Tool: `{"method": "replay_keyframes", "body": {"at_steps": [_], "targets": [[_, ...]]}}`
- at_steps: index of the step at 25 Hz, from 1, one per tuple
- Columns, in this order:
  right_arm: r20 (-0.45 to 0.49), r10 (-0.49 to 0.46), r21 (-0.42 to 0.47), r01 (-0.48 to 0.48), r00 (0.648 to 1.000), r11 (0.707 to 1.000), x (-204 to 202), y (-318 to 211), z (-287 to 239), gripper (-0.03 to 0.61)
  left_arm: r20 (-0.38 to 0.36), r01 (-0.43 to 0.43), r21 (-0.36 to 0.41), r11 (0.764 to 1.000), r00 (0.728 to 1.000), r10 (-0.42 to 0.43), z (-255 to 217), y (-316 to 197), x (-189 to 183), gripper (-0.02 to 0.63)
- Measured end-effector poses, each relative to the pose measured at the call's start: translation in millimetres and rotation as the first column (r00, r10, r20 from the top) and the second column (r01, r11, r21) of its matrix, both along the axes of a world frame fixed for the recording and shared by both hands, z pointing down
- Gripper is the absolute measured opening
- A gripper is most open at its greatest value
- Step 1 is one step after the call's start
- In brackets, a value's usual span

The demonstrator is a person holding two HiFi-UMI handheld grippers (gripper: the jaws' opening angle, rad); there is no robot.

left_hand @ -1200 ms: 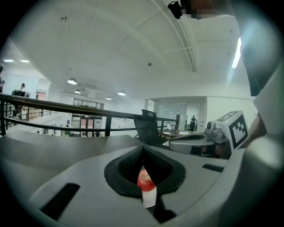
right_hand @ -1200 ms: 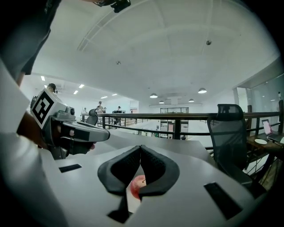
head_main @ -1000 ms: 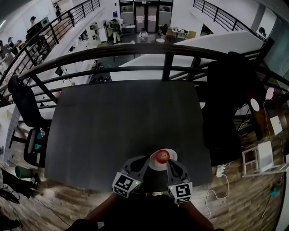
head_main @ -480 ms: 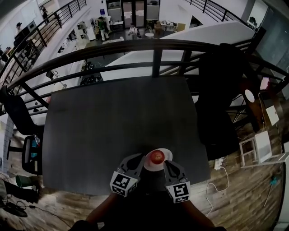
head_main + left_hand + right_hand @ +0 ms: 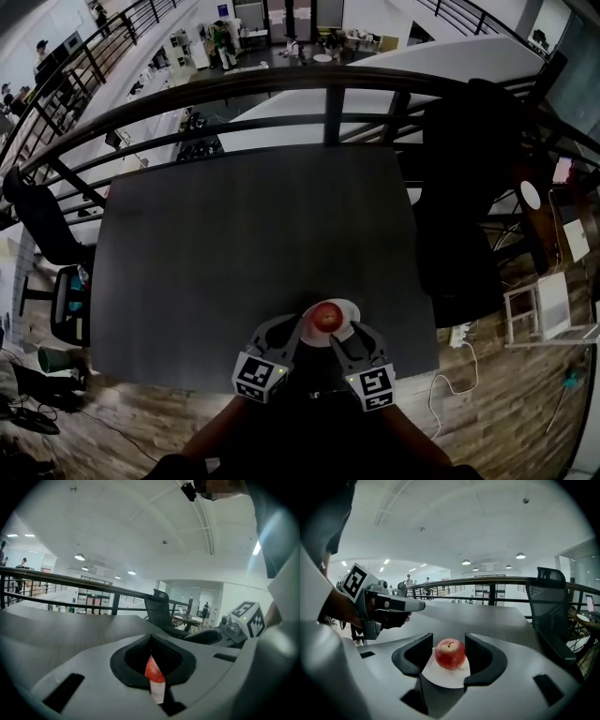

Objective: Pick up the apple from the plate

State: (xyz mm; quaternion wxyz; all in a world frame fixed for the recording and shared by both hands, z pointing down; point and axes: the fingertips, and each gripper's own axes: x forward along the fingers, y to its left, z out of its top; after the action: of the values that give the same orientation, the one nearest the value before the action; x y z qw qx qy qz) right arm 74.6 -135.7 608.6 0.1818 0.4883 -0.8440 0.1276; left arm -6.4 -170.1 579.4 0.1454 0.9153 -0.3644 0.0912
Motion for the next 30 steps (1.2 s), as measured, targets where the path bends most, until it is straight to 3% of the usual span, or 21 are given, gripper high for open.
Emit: {"method": "replay_keyframes", "body": {"at_steps": [6,14,30], "targets": [[0.005,-0.032,-0.057,0.032,0.999,0.998,-6.4,-3.9,19.0,0.31,0.03,0.03,0.004,1.0,0.999,-0.03,8.7,0.6,-4.7,0.023],[-0.014,-0.087,-0.144,0.084,0.996,0.986,-20.9,-19.5,63.8,0.387,0.065,0.059,-0.014,0.998,0.996,-0.058,26.4,-0.6,-12.7,0.023],[-0.108,-0.087,-0.224,0.061,0.99,0.973,-34.3,-45.5,108.9,0.407,0.103,0.109,-0.069,0.992,0.989,-0.101,60.1,-11.9,-23.6,0.023]]}}
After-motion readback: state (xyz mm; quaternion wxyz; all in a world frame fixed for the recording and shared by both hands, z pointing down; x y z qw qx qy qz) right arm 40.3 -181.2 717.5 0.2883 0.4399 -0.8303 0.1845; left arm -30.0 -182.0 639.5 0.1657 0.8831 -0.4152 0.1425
